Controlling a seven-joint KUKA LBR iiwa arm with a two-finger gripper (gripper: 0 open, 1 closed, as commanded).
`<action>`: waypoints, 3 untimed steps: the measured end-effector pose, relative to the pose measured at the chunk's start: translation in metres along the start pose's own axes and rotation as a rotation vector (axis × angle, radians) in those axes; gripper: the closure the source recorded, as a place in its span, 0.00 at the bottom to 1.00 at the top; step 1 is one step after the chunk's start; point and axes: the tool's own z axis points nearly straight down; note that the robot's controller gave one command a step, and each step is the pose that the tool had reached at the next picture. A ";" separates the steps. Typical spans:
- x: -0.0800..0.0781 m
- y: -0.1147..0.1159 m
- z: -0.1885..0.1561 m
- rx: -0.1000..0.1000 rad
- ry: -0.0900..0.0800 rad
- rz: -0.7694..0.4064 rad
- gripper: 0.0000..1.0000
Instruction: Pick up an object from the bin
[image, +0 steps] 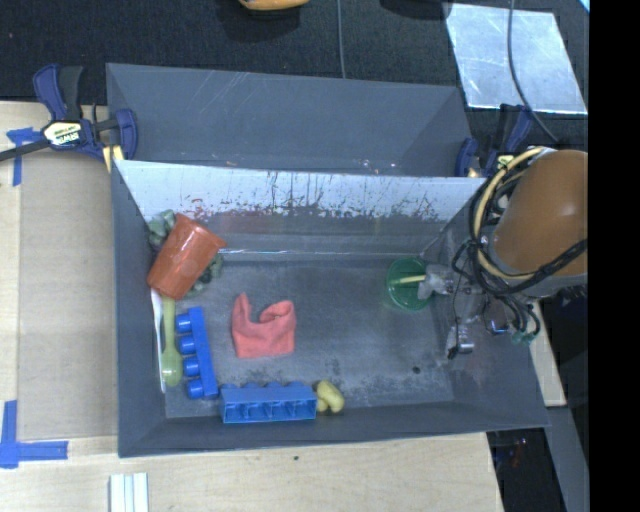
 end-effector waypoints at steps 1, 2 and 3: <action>-0.002 0.000 -0.005 0.001 -0.008 -0.003 0.00; -0.054 -0.036 0.039 0.002 -0.014 0.043 0.00; -0.100 -0.018 0.070 0.004 -0.018 -0.101 0.00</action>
Offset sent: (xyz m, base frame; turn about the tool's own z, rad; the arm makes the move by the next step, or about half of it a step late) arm 0.0535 -0.0375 -0.0446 0.0446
